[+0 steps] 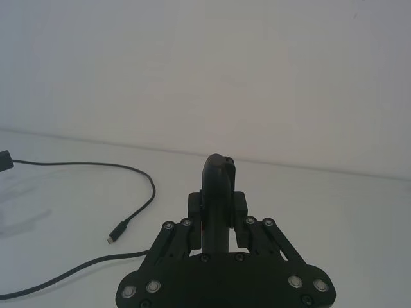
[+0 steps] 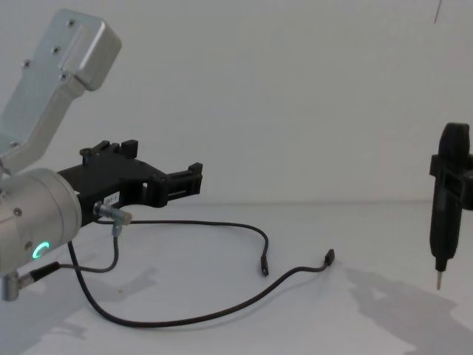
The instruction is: Pick up the data cable with the one hand.
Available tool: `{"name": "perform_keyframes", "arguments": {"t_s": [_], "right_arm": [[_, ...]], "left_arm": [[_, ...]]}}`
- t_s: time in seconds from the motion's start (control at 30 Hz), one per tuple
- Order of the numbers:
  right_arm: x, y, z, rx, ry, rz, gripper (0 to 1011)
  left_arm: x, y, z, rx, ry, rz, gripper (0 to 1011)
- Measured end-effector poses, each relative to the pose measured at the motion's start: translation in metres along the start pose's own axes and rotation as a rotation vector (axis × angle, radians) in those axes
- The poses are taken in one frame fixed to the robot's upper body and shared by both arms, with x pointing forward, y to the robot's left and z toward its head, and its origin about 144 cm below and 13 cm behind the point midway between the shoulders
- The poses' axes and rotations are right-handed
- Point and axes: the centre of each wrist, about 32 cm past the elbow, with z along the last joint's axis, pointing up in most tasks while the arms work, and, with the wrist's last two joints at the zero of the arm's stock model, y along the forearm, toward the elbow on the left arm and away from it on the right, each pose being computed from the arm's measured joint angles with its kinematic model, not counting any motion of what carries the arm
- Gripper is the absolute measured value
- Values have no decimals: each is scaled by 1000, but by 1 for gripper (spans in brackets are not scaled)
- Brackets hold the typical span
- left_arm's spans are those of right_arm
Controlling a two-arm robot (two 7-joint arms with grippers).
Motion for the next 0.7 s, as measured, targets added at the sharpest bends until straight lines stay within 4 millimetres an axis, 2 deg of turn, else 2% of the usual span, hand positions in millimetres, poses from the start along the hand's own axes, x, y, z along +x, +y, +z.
{"name": "perform_keyframes", "arguments": {"t_s": [0.7], "right_arm": [[0, 0, 0, 0, 0, 0, 279]], "left_arm": [[0, 0, 0, 0, 0, 0, 1001]]}}
